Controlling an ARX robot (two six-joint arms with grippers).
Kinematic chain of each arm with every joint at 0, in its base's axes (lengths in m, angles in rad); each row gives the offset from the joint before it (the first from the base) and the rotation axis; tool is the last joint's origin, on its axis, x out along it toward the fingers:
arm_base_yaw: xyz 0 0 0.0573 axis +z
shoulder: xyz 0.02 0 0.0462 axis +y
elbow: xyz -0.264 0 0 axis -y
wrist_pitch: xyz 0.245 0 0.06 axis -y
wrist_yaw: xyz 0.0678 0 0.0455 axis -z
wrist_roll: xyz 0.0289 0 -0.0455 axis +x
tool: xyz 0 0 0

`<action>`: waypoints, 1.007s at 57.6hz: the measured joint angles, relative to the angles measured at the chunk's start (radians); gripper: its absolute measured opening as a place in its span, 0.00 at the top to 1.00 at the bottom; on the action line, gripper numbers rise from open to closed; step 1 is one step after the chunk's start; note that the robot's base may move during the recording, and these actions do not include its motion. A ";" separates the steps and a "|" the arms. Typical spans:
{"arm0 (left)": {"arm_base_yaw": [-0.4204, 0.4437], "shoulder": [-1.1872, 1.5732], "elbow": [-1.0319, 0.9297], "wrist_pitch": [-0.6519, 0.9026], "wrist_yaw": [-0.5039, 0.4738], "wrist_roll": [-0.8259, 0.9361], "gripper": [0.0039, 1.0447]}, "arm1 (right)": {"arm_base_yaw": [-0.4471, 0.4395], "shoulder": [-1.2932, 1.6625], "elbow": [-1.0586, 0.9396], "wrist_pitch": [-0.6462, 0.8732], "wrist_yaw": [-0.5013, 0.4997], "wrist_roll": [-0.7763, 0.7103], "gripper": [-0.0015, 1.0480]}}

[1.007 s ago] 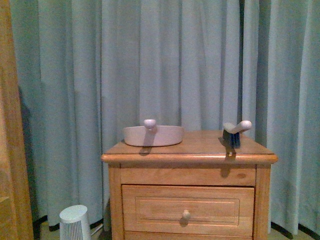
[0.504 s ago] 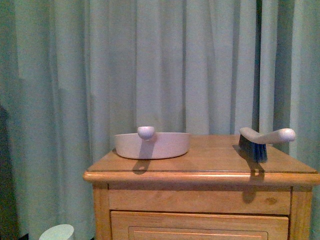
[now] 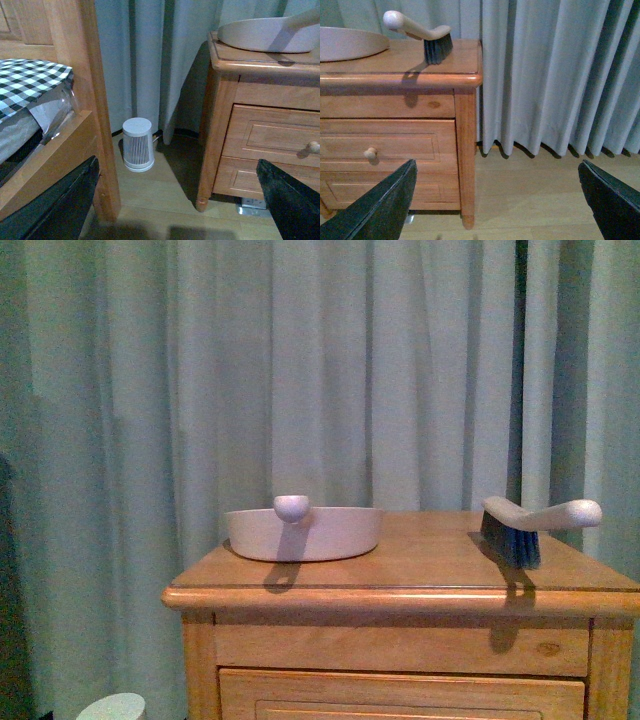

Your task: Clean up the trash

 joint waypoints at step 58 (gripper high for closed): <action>-0.238 0.966 0.653 0.036 -0.070 0.120 0.07 | 0.000 0.000 0.000 -0.001 0.000 0.000 0.07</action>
